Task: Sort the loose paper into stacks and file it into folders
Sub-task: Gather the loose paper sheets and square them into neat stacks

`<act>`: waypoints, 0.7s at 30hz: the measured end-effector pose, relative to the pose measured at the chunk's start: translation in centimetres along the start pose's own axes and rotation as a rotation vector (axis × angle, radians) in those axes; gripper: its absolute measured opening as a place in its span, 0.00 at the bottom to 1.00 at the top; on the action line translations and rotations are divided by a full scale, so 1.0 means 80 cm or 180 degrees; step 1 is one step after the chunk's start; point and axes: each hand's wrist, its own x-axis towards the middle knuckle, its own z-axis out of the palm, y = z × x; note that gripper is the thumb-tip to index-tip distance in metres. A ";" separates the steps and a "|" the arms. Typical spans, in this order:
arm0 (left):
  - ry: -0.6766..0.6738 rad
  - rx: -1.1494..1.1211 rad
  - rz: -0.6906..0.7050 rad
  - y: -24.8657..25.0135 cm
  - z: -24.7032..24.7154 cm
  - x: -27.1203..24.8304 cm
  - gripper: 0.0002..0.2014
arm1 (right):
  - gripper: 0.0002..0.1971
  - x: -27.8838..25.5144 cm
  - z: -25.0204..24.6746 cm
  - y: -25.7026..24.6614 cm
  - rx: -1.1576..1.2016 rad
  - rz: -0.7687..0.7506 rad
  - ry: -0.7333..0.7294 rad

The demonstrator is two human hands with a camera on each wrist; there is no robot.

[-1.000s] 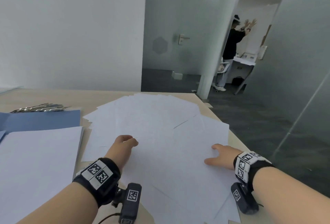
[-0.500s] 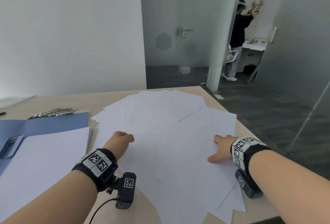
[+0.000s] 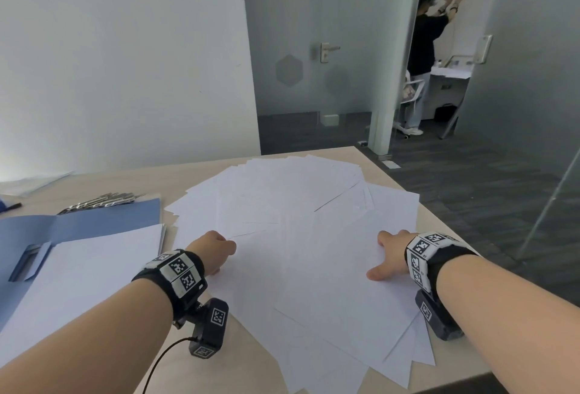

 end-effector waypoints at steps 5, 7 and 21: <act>-0.0063 0.0008 -0.0113 0.000 -0.006 0.010 0.10 | 0.48 -0.001 -0.001 -0.001 -0.0037 0.0003 0.0004; -0.0172 0.0020 -0.0228 -0.001 -0.007 0.011 0.10 | 0.47 -0.001 -0.001 -0.001 -0.0047 0.0001 0.0010; -0.1019 -0.1357 -0.0778 -0.042 -0.026 -0.025 0.13 | 0.48 -0.001 -0.002 -0.001 -0.0037 -0.0022 -0.0015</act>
